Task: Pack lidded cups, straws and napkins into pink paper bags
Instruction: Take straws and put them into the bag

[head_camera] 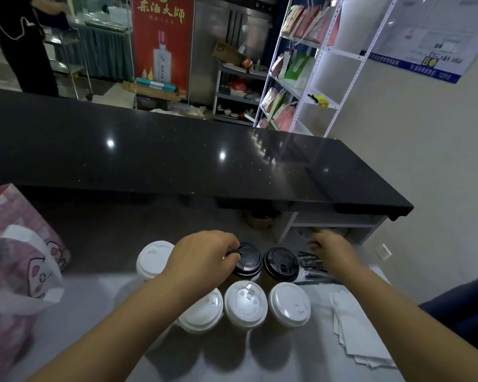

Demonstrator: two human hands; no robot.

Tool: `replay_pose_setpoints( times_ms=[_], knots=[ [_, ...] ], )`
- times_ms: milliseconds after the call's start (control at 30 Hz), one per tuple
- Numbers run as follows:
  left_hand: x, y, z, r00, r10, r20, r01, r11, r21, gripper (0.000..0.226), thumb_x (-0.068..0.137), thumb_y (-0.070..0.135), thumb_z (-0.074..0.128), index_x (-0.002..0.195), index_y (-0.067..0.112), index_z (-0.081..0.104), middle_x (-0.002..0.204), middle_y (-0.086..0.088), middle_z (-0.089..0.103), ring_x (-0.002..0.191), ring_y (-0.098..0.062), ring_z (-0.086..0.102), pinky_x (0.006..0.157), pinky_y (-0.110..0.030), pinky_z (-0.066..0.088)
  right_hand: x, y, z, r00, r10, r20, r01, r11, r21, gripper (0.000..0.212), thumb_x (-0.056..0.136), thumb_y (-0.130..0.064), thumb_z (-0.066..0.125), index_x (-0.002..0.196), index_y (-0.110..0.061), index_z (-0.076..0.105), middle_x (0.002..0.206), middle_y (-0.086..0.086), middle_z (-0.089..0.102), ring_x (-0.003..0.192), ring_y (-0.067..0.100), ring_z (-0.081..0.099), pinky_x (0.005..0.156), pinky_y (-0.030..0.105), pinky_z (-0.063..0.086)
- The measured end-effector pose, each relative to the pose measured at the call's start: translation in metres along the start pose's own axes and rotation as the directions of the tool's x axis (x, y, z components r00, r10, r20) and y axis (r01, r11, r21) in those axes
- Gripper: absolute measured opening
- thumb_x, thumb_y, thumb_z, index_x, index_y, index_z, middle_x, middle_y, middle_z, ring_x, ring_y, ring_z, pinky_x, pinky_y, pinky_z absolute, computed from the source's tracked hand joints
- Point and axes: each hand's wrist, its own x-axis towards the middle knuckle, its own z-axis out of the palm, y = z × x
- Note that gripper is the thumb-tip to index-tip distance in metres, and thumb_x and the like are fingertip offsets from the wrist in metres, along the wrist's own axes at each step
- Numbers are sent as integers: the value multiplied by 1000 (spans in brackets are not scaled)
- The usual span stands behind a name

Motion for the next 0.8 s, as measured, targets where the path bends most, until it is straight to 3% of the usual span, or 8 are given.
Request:
replay_pose_setpoints(
  times_ms=[167, 267, 333, 433, 567, 633, 700, 800],
  knots=[
    [1, 2, -9, 999, 36, -35, -40, 992, -120, 56, 86, 36, 59, 137, 29, 38, 129, 8, 52, 107, -11, 55, 86, -28, 47, -20, -75, -48, 959, -266, -103, 267, 964, 3, 9, 91, -21, 51, 83, -21, 48, 81, 0, 42, 81, 25, 45, 59, 34, 35],
    [-2, -2, -27, 996, 13, -93, -37, 965, -260, 78, 82, 35, 66, 145, 29, 20, 135, 10, 40, 101, -2, 51, 85, -24, 47, -33, -127, -71, 906, -401, -135, 405, 914, 5, 6, 93, -25, 48, 93, -20, 52, 83, -1, 45, 80, 22, 46, 62, 34, 36],
    [-10, -10, -43, 988, -4, -151, -45, 947, -318, 81, 79, 34, 70, 143, 31, 21, 130, 12, 40, 95, 3, 49, 80, -15, 45, -39, -161, -79, 873, -467, -138, 472, 881, 7, 9, 94, -28, 46, 96, -21, 51, 83, 0, 55, 77, 21, 50, 62, 34, 39],
    [-31, -30, -69, 953, 0, -302, -104, 939, -329, 60, 77, 31, 72, 129, 30, 42, 112, 14, 50, 93, 5, 53, 77, -6, 44, -48, -211, -87, 851, -516, -102, 525, 844, 108, 13, 94, -31, 48, 104, -24, 47, 89, -4, 61, 74, 17, 55, 67, 32, 48],
    [-56, -55, -102, 890, 32, -454, -165, 952, -257, 21, 81, 22, 69, 101, 22, 62, 95, 9, 58, 84, -1, 56, 77, -9, 46, -58, -270, -94, 778, -620, -98, 627, 757, 186, 22, 91, -34, 54, 108, -30, 40, 95, -8, 60, 76, 9, 56, 68, 22, 48],
    [-89, -94, -138, 842, -15, -539, -98, 979, -180, 11, 84, 20, 66, 94, 18, 64, 89, 6, 60, 78, -1, 57, 74, -9, 47, -67, -338, -98, 696, -714, -76, 709, 667, 231, 20, 92, -33, 54, 102, -32, 37, 91, -9, 59, 75, 9, 57, 65, 23, 49],
    [-93, -101, -152, 839, -2, -544, -106, 980, -168, 7, 87, 22, 61, 92, 18, 64, 86, 6, 62, 77, -2, 58, 71, -11, 49, -73, -351, -108, 690, -719, -81, 694, 626, 355, 23, 90, -33, 56, 103, -33, 37, 90, -11, 58, 76, 8, 58, 68, 26, 52],
    [-119, -136, -192, 811, -135, -569, -14, 968, -249, 8, 88, 25, 54, 89, 21, 61, 78, 11, 59, 72, -3, 59, 61, -13, 49, -82, -395, -118, 678, -734, -52, 620, 532, 576, 29, 88, -25, 60, 110, -33, 41, 90, -9, 60, 79, 6, 61, 71, 26, 54]
  ],
)
